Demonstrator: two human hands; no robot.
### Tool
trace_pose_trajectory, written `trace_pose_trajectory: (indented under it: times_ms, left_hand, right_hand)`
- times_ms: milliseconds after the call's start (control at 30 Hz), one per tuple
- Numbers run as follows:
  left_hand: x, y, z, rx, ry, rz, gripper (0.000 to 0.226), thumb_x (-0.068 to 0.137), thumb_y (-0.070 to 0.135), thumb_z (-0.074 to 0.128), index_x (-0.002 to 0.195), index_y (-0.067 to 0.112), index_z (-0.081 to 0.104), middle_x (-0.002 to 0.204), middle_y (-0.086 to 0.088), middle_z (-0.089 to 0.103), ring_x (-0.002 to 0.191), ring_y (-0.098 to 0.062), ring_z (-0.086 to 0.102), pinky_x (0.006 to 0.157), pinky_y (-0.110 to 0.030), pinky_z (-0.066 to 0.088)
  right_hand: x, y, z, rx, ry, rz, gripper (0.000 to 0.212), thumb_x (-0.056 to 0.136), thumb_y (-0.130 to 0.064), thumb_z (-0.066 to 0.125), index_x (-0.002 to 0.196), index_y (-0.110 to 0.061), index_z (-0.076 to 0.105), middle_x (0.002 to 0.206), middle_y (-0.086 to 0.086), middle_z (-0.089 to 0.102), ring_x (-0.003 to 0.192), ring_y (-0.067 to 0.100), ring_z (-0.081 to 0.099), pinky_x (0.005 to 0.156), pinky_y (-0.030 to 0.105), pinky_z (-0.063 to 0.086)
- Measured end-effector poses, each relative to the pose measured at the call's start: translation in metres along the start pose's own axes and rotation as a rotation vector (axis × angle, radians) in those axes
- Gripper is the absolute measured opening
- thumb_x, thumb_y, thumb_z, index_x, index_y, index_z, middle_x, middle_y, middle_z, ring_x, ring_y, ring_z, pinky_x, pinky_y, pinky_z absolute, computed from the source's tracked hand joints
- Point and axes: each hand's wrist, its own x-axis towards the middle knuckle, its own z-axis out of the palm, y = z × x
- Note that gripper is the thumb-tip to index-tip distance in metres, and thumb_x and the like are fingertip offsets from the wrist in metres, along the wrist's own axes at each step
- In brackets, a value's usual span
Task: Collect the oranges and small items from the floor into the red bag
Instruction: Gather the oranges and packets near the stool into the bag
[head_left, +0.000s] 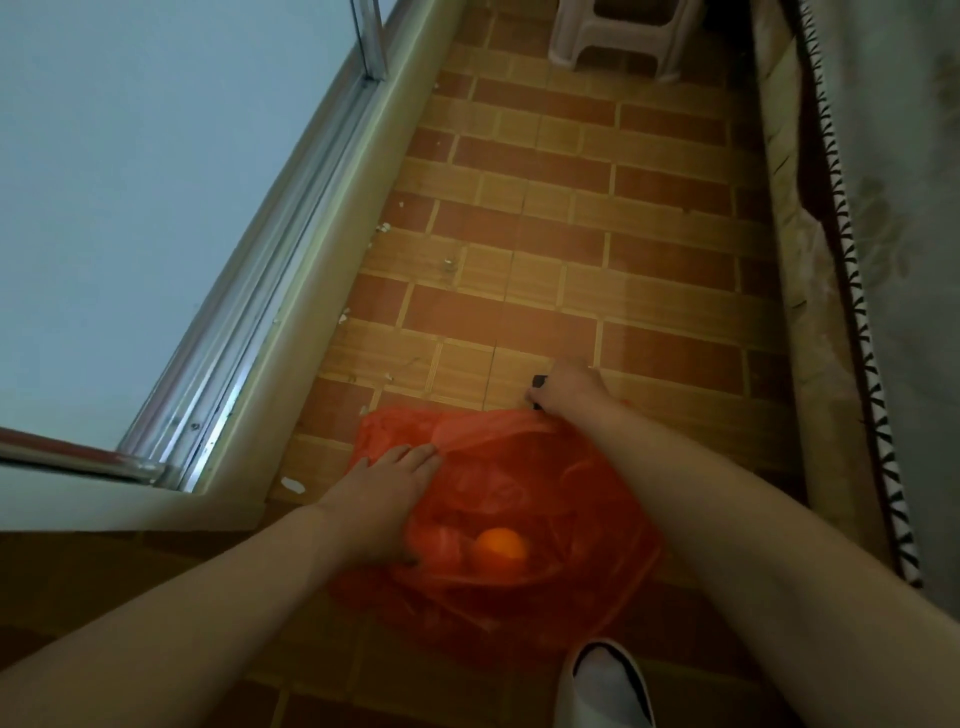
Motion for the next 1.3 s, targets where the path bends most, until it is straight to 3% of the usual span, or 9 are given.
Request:
trace_pose_trajectory:
  times_ms: [100,300,433,533,633,733,900,1100,1300]
  left_hand:
    - [0.0,0.003,-0.005,-0.032,0.066,0.013,0.125,0.078,0.055,0.08,0.163,0.023,-0.005,0.171,0.007,-0.005,0.158,-0.02,0.003,0.123,-0.053,0.025]
    - [-0.004,-0.005,0.001,-0.026,0.064,0.015,0.116,0.083,0.05,0.077,0.164,0.022,-0.002,0.172,0.004,-0.001,0.157,-0.021,0.006,0.122,-0.05,0.029]
    - [0.0,-0.009,0.002,-0.029,0.088,-0.017,0.114,0.083,0.05,0.075,0.164,0.02,0.0,0.171,0.003,0.0,0.157,-0.022,0.008,0.122,-0.047,0.029]
    - [0.006,-0.009,0.001,-0.052,0.117,-0.052,0.114,0.083,0.053,0.075,0.164,0.02,0.001,0.171,0.004,0.002,0.156,-0.022,0.011,0.121,-0.048,0.031]
    - [0.01,-0.01,0.001,-0.068,0.113,-0.077,0.117,0.081,0.054,0.077,0.163,0.019,0.002,0.171,0.002,0.003,0.156,-0.022,0.011,0.12,-0.05,0.033]
    - [0.013,-0.007,0.0,-0.079,0.107,-0.094,0.115,0.083,0.051,0.078,0.163,0.017,0.003,0.171,0.0,0.005,0.155,-0.024,0.014,0.12,-0.05,0.034]
    - [0.012,0.001,-0.003,-0.087,0.14,-0.074,0.104,0.088,0.036,0.075,0.163,0.014,0.007,0.17,-0.004,0.009,0.155,-0.025,0.015,0.121,-0.04,0.03]
    - [0.003,0.001,-0.007,-0.152,0.172,-0.037,0.095,0.087,-0.001,0.066,0.163,0.019,0.012,0.169,-0.003,0.011,0.155,-0.024,0.014,0.12,-0.036,0.03]
    - [0.0,0.001,-0.015,-0.156,0.353,-0.029,0.101,0.075,-0.021,0.058,0.16,0.022,0.023,0.167,-0.007,0.016,0.152,-0.028,0.018,0.114,-0.04,0.042]
  right_hand:
    - [-0.001,0.002,0.013,0.033,0.044,-0.006,0.074,0.086,-0.049,0.073,0.14,-0.008,0.045,0.141,0.016,0.045,0.122,0.039,0.056,0.099,0.044,0.053]
    - [-0.015,0.004,0.012,0.051,0.156,-0.121,0.062,0.083,-0.035,0.08,0.131,-0.012,0.049,0.131,0.009,0.052,0.113,0.033,0.06,0.083,0.041,0.055]
    - [-0.041,0.005,-0.006,0.387,0.33,-0.208,0.071,0.081,-0.035,0.079,0.141,-0.018,0.047,0.133,0.002,0.056,0.12,0.026,0.059,0.093,0.043,0.056]
    - [-0.085,0.003,-0.014,0.556,0.43,-0.397,0.073,0.081,-0.028,0.081,0.145,-0.019,0.047,0.134,0.0,0.057,0.12,0.021,0.058,0.095,0.037,0.054]
    - [-0.14,0.008,-0.01,0.501,0.476,-0.617,0.067,0.08,-0.022,0.081,0.14,-0.015,0.053,0.127,0.0,0.059,0.114,0.016,0.056,0.096,0.03,0.05]
    - [-0.176,0.018,0.017,0.351,0.368,-0.743,0.07,0.079,-0.025,0.077,0.144,-0.019,0.051,0.132,-0.001,0.058,0.12,0.016,0.055,0.101,0.036,0.05]
    - [-0.183,0.024,0.06,0.135,0.209,-0.775,0.072,0.083,-0.026,0.075,0.149,-0.019,0.048,0.142,0.001,0.055,0.125,0.022,0.055,0.102,0.043,0.051]
    - [-0.18,0.01,0.06,0.1,0.129,-0.783,0.063,0.088,-0.03,0.074,0.147,-0.02,0.052,0.15,-0.002,0.05,0.136,0.019,0.049,0.111,0.037,0.045]
    - [-0.177,0.026,0.048,0.04,0.385,-0.675,0.047,0.084,-0.025,0.075,0.128,-0.019,0.063,0.134,0.001,0.057,0.123,0.022,0.054,0.097,0.044,0.051]
